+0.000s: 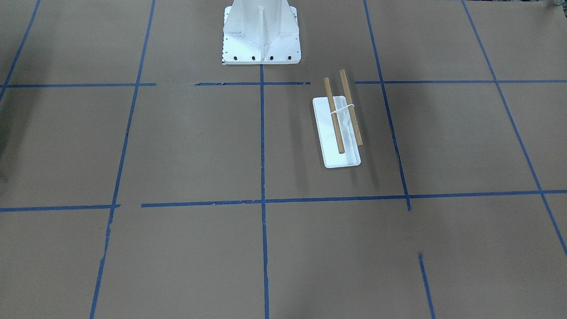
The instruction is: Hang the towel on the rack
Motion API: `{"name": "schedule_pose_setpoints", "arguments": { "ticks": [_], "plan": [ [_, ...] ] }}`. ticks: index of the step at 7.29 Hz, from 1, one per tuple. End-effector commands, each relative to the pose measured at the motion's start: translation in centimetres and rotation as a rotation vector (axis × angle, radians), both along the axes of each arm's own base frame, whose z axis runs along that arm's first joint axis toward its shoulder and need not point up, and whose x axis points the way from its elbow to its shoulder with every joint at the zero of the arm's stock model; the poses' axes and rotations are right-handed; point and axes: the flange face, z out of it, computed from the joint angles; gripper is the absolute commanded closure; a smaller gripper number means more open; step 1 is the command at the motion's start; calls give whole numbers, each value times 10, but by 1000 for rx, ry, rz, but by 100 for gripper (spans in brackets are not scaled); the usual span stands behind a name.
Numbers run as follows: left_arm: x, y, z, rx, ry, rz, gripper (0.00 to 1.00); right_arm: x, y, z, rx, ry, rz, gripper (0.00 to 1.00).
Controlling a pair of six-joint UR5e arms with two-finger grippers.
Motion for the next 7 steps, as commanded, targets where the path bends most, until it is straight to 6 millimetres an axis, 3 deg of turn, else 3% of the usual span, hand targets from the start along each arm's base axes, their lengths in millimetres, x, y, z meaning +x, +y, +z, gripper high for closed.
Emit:
{"name": "schedule_pose_setpoints", "arguments": {
  "ticks": [1,2,3,4,5,7],
  "plan": [
    [3,-5,-13,50,22,-54,0,-33,-91,-115,42,59,-40,100],
    [3,-8,-16,68,39,-90,0,-68,-121,-168,29,43,-3,100],
    [7,-12,-18,110,67,-132,0,-108,-134,-217,-19,-20,70,100],
    [26,-16,-19,129,116,-162,0,-139,-138,-259,-32,-52,121,100],
    [49,-22,-28,134,197,-209,0,-174,-127,-293,-30,-107,199,100],
    [97,-29,-66,70,373,-278,0,-236,-102,-337,-44,-345,329,100]
  ]
}}
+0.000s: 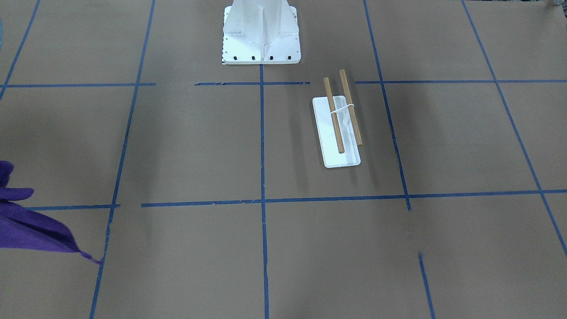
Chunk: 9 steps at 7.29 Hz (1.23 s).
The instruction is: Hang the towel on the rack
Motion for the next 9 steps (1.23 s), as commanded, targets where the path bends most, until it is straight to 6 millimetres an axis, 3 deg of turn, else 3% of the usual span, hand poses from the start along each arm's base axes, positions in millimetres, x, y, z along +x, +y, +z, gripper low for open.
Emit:
{"name": "schedule_pose_setpoints", "arguments": {
  "ticks": [1,3,4,6,7,8,9],
  "plan": [
    [57,-8,-42,-105,206,-34,0,-69,34,-45,-9,-249,104,100],
    [100,-6,-70,-209,342,-24,0,-131,94,-95,3,-384,160,100],
    [135,-14,-105,-313,439,-15,0,-167,128,-115,58,-405,174,100],
    [206,-25,-173,-515,597,-30,0,-208,156,-140,101,-427,126,100],
    [260,-19,-210,-592,668,-36,0,-219,165,-148,116,-433,112,100],
    [306,-5,-233,-643,708,-25,0,-233,174,-148,164,-403,93,100],
    [335,2,-251,-702,743,-29,0,-239,179,-149,183,-394,105,100]
  ]
}}
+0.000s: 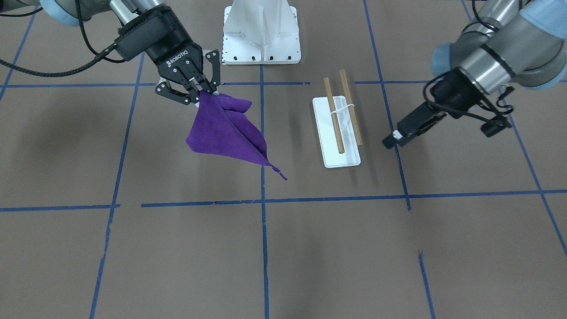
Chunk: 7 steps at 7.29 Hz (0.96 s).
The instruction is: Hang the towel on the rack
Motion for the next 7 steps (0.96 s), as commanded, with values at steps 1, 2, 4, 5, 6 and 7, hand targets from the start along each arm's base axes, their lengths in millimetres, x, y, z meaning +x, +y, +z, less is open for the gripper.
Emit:
{"name": "schedule_pose_setpoints", "arguments": {
  "ticks": [1,2,4,5,6,7],
  "plan": [
    [59,5,-45,-146,97,1,0,-12,9,-4,35,14,18,100],
    [72,8,-58,-214,135,16,0,-11,8,-10,41,8,29,100],
    [96,-3,-94,-354,212,18,0,-9,10,-11,47,4,47,100],
    [109,-3,-98,-381,211,11,0,-7,14,-14,54,-4,49,100],
    [111,-4,-107,-388,209,4,0,-13,19,-15,58,-3,63,100],
    [120,2,-115,-404,218,20,0,-16,21,-15,59,-2,67,100]
  ]
}}
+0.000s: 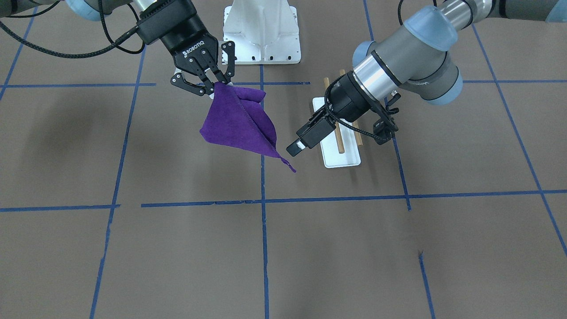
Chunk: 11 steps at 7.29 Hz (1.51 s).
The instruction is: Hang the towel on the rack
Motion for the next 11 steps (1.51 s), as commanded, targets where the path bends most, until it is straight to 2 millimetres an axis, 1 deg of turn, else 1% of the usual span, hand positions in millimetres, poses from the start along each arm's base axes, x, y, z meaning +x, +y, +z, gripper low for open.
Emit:
{"name": "schedule_pose_setpoints", "arguments": {
  "ticks": [1,3,5,10,11],
  "plan": [
    [9,5,-16,-31,22,11,0,-3,4,-1,4,-1,8,100],
    [18,13,-21,-30,28,30,0,-3,4,-1,4,-1,8,100],
    [20,14,-29,-48,44,31,0,-3,4,-1,4,-1,10,100],
    [26,14,-28,-38,37,23,0,-4,5,-2,5,-4,7,100],
    [27,14,-27,-36,35,24,8,-4,5,-2,5,-3,8,100]
  ]
}}
